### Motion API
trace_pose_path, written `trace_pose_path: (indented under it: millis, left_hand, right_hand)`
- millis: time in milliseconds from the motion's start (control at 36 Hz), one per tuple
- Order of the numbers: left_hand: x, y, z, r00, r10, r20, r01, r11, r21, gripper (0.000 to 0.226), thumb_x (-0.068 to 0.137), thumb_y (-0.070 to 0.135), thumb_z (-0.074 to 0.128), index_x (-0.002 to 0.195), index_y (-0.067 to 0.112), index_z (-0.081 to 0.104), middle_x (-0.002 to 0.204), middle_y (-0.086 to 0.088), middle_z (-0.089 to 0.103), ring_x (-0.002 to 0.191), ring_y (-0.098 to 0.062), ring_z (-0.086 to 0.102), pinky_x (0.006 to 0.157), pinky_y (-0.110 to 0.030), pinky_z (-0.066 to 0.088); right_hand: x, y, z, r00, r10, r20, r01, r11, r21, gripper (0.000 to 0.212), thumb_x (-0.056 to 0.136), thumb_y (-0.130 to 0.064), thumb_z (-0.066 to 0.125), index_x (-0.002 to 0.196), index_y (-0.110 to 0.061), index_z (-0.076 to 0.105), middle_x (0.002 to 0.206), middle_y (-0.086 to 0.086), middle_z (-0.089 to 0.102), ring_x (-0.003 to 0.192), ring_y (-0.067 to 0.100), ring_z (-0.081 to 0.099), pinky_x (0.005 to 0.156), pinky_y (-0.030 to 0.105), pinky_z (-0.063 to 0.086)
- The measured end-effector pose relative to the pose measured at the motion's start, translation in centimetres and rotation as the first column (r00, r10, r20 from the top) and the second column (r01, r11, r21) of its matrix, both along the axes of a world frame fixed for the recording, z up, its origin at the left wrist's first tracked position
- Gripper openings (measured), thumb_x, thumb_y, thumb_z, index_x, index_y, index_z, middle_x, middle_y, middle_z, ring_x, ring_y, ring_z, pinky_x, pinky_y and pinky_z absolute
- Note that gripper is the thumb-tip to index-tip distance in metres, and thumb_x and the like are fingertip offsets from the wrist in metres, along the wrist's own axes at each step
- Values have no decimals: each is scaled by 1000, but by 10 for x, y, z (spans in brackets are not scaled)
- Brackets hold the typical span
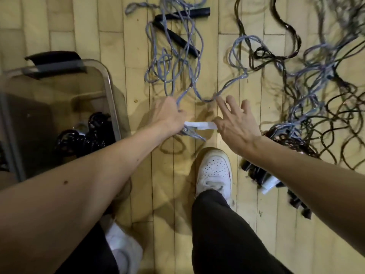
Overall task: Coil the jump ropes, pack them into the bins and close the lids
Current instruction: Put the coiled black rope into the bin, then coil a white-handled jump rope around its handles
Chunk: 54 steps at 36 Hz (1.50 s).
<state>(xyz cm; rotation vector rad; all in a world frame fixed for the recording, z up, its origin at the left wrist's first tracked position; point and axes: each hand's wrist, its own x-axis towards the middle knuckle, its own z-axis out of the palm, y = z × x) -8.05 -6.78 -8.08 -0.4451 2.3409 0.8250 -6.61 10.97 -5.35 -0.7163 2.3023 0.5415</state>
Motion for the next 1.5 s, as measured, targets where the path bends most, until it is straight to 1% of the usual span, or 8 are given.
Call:
trace_pose_path:
  millis: [83,194,306,389,667,1000,1333,1500]
  left_hand:
    - [3,-11,21,993,-117,-23,113,984,-140,36,95,10,55,131,7,54,125,-16,53,118,-34,51,94,-45,48]
    - [12,-16,69,884,-455,-110,395,850,-348,70,86,-9,55,150,11,34,142,-16,40,130,-34,37,104,-47,42]
    - [13,-4,134,742,-646,-177,593,756,-276,59,87,0,61,140,21,49,131,-6,52,126,-27,43,95,-41,43]
    - [9,14,208,884,-398,-244,411,912,1,40,93,5,53,126,25,60,117,-2,64,113,-26,57,85,-39,48]
    - [23,27,441,771,21,-636,246,912,329,85,66,46,67,146,31,44,130,8,50,112,-7,51,89,-27,43]
    - [133,45,700,184,145,-972,386,899,207,41,89,-1,50,119,27,51,84,1,67,81,-21,67,76,-46,56]
    - [273,36,821,-344,-168,-924,240,935,-259,51,98,3,42,146,20,41,92,-4,53,78,-21,53,70,-36,48]
    - [324,23,849,-316,-404,-858,-19,907,-420,13,97,12,48,100,9,60,89,-6,49,78,-30,53,69,-41,46]
  right_hand:
    - [3,6,29,958,-207,197,218,975,-36,24,106,-27,47,124,-15,56,107,1,55,99,20,53,88,36,43]
    - [-8,13,90,436,-664,607,816,576,45,24,105,-25,50,108,-2,58,74,3,66,53,13,59,59,29,52]
    - [-22,23,182,182,-591,786,956,294,0,26,106,-20,48,107,3,59,70,4,59,49,10,54,52,24,48]
    - [-22,23,264,97,-507,856,994,87,-61,25,107,-21,44,110,0,56,67,1,56,49,8,51,46,20,46]
    - [41,24,480,299,-241,923,906,-231,-354,20,108,-21,43,113,-4,53,70,2,57,56,13,55,53,26,46]
    - [182,30,685,674,60,736,707,-340,-620,23,93,-26,53,107,-8,58,74,3,59,57,17,58,54,29,53]
    - [324,25,772,832,147,534,553,-282,-784,32,99,-32,48,115,-5,57,80,7,63,67,22,63,65,37,58]
    - [391,16,769,765,302,569,637,-224,-737,31,98,-31,51,119,-8,53,86,10,67,76,27,69,69,46,61]
